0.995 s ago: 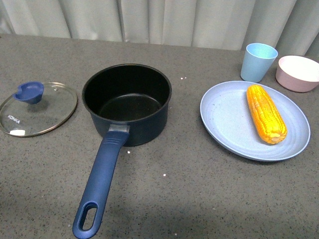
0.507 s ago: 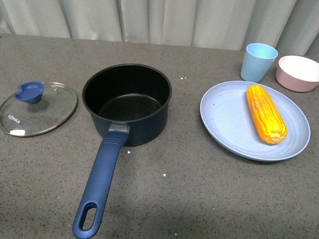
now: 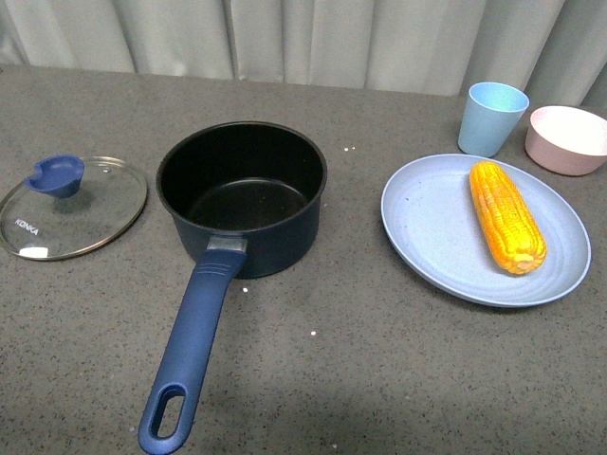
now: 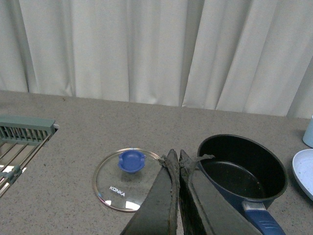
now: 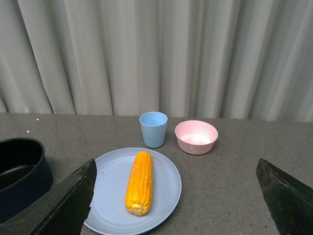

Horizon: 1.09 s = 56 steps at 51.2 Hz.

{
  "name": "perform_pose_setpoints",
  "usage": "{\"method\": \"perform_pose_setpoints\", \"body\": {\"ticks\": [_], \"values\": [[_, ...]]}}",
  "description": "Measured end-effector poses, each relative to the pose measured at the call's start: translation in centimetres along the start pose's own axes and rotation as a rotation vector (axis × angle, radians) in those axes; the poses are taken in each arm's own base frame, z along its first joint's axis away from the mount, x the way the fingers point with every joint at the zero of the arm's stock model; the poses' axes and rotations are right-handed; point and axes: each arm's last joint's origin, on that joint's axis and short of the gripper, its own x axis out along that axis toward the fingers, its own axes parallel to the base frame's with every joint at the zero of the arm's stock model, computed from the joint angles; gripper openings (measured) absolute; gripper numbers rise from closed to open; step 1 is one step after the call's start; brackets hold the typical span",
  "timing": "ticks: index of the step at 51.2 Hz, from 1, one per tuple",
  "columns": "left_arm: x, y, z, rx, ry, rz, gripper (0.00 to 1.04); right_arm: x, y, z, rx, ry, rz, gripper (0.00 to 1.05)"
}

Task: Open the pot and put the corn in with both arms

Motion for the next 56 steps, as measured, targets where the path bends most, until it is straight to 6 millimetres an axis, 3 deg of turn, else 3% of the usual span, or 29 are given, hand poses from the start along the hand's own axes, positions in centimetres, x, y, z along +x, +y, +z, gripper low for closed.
{"method": "perform_pose_setpoints", "body": {"ticks": [23,32,38,44,50,56], "values": [[-1.4,0.0,-0.3,0.000,0.007,0.000,0.04,0.0,0.0,0.0,0.000,0.000,0.000,0.96],[-1.4,0.0,-0.3,0.000,0.006,0.000,0.30,0.0,0.0,-0.1,-0.012,0.018,-0.032,0.96],[-1.4,0.0,-0.3,0.000,0.006,0.000,0.47,1.1,-0.3,0.0,-0.128,0.134,-0.326,0.96],[-1.4,0.0,-0.3,0.000,0.007,0.000,0.65,3.5,-1.1,0.6,-0.166,0.177,-0.417,0.96],[-1.4,0.0,-0.3,0.000,0.007,0.000,0.83,7.2,-1.5,1.2,-0.152,0.205,-0.354,0.96],[-1.4,0.0,-0.3,0.000,0.007,0.000,1.00,11.3,-1.6,0.3,-0.127,0.306,-0.272,0.96]]}}
